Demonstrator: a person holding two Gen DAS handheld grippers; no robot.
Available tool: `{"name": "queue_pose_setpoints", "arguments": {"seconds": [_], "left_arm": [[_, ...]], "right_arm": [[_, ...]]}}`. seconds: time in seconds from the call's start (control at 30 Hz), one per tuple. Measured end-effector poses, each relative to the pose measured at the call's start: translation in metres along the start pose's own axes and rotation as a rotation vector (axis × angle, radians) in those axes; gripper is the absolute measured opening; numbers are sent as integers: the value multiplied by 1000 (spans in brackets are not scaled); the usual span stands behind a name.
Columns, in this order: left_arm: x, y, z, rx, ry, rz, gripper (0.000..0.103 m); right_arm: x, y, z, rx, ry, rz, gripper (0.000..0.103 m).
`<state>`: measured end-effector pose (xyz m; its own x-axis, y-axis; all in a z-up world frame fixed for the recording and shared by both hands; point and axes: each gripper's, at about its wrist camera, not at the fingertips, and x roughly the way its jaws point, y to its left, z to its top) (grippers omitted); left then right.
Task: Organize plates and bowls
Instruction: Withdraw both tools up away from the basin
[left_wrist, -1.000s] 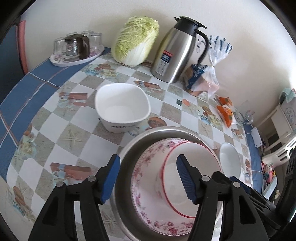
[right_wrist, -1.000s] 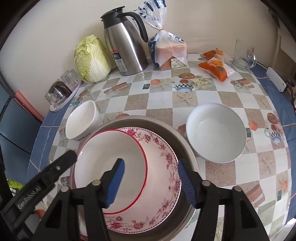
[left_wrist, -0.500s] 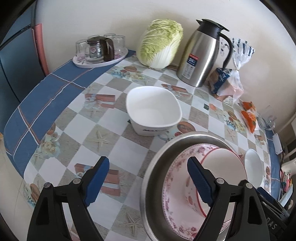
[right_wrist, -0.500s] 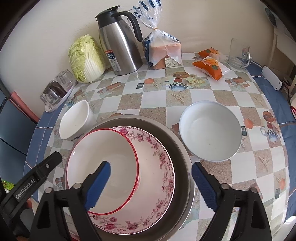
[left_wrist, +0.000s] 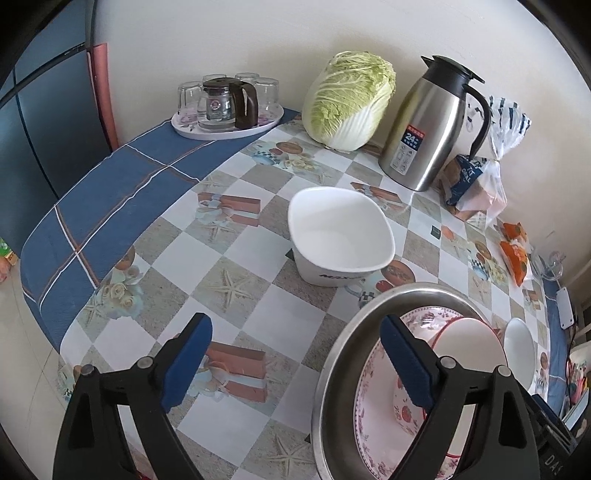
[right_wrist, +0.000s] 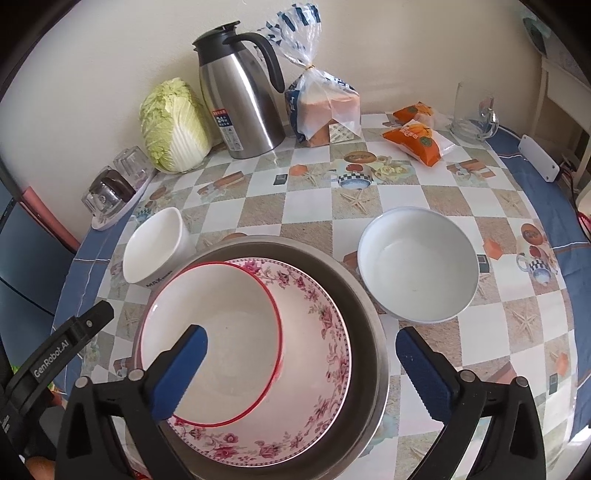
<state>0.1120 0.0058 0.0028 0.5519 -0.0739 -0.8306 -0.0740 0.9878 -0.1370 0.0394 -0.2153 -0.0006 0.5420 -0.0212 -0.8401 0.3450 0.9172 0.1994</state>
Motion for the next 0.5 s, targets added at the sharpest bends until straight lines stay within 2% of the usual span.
{"name": "queue_pose_setpoints", "arguments": {"seconds": [0.33,0.5], "left_arm": [[1,19,10,-70,-10,-21,93],[5,27,16,-82,-18,-5,93]], "right_arm": [[-7,7,-3,14,-52,7,103],[-7,13,-3,2,-72,0,103]]}}
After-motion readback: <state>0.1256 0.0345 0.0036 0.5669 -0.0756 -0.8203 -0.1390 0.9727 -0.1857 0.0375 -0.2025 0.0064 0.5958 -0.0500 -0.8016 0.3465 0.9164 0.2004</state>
